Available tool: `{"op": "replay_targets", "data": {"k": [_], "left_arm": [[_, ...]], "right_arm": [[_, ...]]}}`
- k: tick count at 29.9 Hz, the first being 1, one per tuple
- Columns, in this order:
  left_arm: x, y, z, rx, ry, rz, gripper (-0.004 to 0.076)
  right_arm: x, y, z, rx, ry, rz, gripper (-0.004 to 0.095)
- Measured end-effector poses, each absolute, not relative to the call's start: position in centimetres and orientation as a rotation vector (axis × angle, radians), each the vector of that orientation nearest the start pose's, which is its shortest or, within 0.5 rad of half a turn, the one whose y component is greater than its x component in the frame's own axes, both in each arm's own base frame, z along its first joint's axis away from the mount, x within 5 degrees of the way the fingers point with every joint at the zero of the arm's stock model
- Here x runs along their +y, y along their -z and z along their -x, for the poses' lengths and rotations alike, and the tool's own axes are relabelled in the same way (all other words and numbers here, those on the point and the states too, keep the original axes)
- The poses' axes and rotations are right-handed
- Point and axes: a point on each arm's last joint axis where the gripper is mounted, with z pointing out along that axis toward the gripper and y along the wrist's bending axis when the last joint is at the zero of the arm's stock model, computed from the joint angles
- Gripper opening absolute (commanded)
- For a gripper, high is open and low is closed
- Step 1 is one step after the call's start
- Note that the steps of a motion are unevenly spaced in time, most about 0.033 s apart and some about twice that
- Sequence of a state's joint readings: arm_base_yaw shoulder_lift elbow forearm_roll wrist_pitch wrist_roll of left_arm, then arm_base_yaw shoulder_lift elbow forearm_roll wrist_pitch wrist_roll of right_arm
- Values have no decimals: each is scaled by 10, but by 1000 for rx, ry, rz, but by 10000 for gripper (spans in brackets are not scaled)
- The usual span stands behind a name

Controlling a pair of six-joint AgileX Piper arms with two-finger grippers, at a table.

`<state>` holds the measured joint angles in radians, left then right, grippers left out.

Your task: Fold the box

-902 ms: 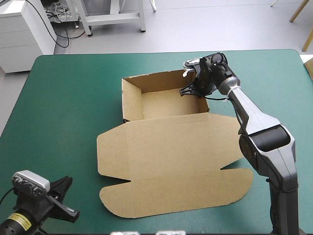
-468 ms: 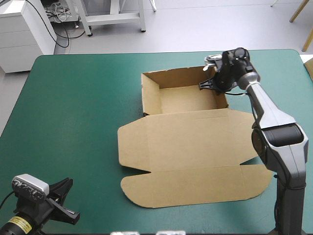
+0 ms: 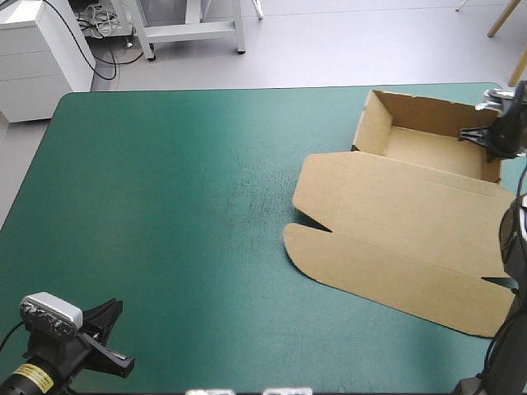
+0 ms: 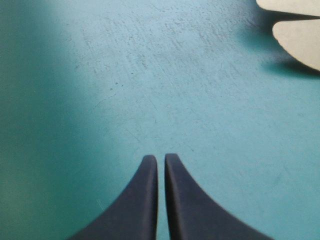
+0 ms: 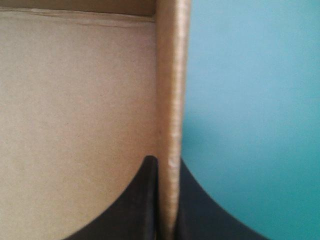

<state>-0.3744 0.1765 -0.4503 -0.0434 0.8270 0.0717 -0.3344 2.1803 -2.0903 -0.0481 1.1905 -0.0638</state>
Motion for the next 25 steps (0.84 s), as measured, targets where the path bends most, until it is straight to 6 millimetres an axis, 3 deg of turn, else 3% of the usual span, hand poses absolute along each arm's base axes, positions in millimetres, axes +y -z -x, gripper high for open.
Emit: {"op": "replay_targets", "data": {"k": [6, 11, 13, 16, 20, 25], "left_arm": [[-16, -279, -33, 1996, 242, -442, 22], [-16, -279, -33, 1996, 242, -442, 22], [-16, -279, -33, 1996, 242, -442, 22], [-16, -279, -33, 1996, 242, -442, 22], [-16, -279, -33, 1996, 242, -442, 22], [-16, -279, -33, 1996, 243, -442, 22]], "right_arm": [[-229, -269, -419, 2729, 217, -559, -21], [-259, -269, -401, 2712, 221, -660, 3], [-260, -269, -400, 2709, 208, -654, 86], [-260, -269, -400, 2718, 208, -613, 327], [-260, -270, -400, 2723, 213, -593, 566], [-258, -287, -395, 2691, 234, -583, 582]]}}
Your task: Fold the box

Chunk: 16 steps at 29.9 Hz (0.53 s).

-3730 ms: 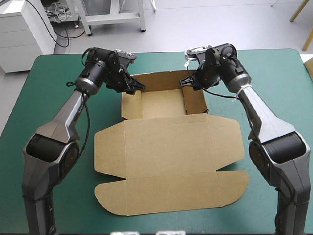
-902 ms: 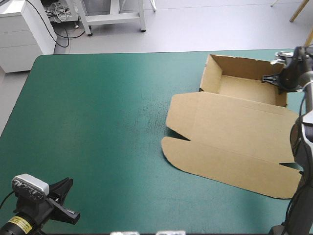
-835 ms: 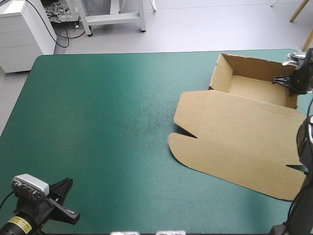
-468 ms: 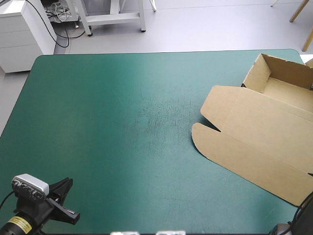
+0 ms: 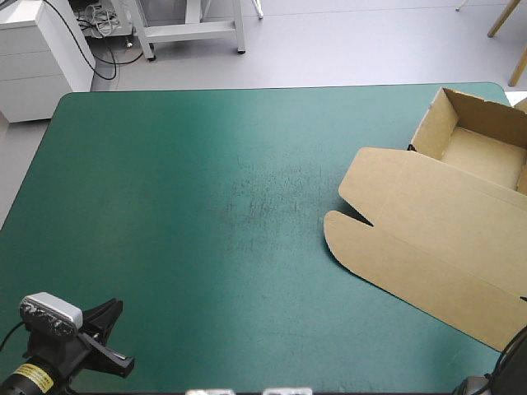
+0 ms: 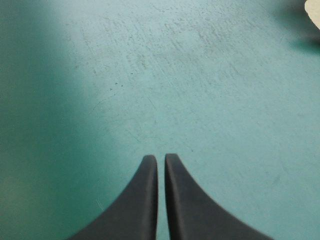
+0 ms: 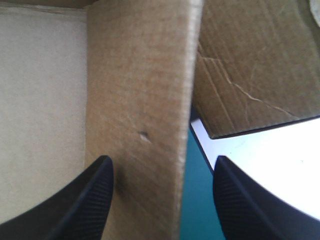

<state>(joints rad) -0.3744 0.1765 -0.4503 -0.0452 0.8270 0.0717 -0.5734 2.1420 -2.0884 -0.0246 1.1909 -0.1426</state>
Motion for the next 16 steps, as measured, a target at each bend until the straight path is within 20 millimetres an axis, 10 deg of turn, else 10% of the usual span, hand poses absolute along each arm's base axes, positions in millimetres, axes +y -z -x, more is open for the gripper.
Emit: {"op": "replay_targets", "data": {"k": [10, 16], "left_arm": [[-17, -278, -34, 1993, 244, -440, 22], [-17, -277, -35, 1989, 246, -439, 22]], "right_arm": [[-215, -381, -369, 2477, 175, -508, 573], [-139, -445, -353, 2357, 147, -297, 286]]}}
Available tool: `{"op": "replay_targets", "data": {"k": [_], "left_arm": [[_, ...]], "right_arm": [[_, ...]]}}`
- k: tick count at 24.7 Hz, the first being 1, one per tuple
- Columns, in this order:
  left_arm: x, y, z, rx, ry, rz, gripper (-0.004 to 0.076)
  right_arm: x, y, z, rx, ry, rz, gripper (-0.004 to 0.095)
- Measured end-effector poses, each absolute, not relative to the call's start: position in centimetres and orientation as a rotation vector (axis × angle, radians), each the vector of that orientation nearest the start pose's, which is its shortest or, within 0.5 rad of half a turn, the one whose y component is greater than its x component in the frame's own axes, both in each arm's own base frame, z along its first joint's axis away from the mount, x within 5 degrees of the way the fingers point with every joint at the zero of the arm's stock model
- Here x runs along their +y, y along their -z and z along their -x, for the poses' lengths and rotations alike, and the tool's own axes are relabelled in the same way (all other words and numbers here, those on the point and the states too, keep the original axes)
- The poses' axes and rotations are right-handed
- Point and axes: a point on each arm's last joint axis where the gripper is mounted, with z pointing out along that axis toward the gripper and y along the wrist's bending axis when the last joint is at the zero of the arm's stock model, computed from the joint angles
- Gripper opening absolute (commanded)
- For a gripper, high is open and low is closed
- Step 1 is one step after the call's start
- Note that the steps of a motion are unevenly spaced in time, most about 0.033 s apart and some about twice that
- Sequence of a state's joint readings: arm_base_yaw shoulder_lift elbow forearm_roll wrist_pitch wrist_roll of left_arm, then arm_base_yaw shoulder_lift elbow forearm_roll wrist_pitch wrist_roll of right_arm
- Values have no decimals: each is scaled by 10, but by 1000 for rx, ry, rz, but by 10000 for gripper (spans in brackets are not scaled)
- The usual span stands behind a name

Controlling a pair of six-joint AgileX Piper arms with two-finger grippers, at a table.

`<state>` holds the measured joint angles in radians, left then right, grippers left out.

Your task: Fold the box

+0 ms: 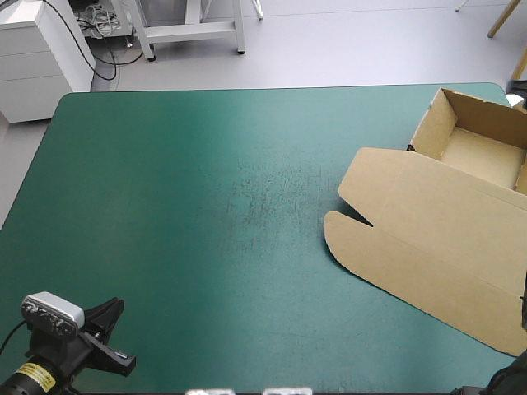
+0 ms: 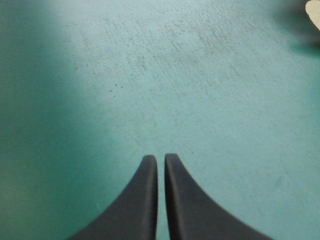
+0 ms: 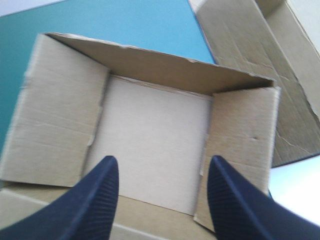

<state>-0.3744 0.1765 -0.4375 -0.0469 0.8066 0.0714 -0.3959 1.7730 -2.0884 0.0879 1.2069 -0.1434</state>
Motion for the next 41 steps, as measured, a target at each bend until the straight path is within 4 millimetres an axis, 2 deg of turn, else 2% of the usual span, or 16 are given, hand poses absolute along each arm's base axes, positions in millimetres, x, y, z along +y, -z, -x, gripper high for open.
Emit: {"op": "replay_targets", "data": {"k": [4, 5, 7, 10, 13, 16, 20, 25, 27, 28, 29, 30, 31, 36, 41], "left_arm": [[-17, -277, -35, 1988, 247, -437, 22], [-17, -277, -35, 1989, 249, -434, 22], [-17, -277, -35, 1990, 252, -428, 22], [-17, -277, -35, 1991, 255, -424, 22], [-17, -277, -35, 1991, 255, -424, 22], [-17, -277, -35, 1991, 255, -424, 22], [-17, -277, -35, 1991, 255, -424, 22], [-17, -277, -35, 1991, 255, -424, 22], [-17, -277, -35, 1991, 255, -424, 22], [-17, -277, -35, 1991, 255, -424, 22], [-17, -277, -35, 1991, 255, -424, 22], [-17, -277, -35, 1991, 255, -423, 22], [-17, -277, -35, 1988, 255, -423, 22], [-17, -277, -35, 1986, 256, -421, 22], [-17, -277, -35, 1985, 256, -421, 22]], "right_arm": [[-81, -473, -336, 2302, 89, -127, 19], [-69, -477, -331, 2295, 75, -90, -20], [-39, -484, -317, 2282, 42, 13, -16], [-3, -484, -294, 2290, -4, 149, -16], [19, -479, -267, 2303, -24, 220, -16], [31, -466, -243, 2325, -27, 282, -16], [39, -440, -211, 2334, -58, 340, -16], [33, -407, -168, 2290, -65, 340, -16], [27, -373, -136, 2253, -66, 333, -16], [26, -363, -128, 2251, -66, 332, -16], [23, -344, -114, 2239, -66, 330, -16], [22, -337, -110, 2232, -66, 328, -16], [20, -318, -100, 2229, -65, 328, -16], [16, -270, -77, 2214, -65, 324, -16], [17, -267, -75, 2157, -89, 305, -16]]}}
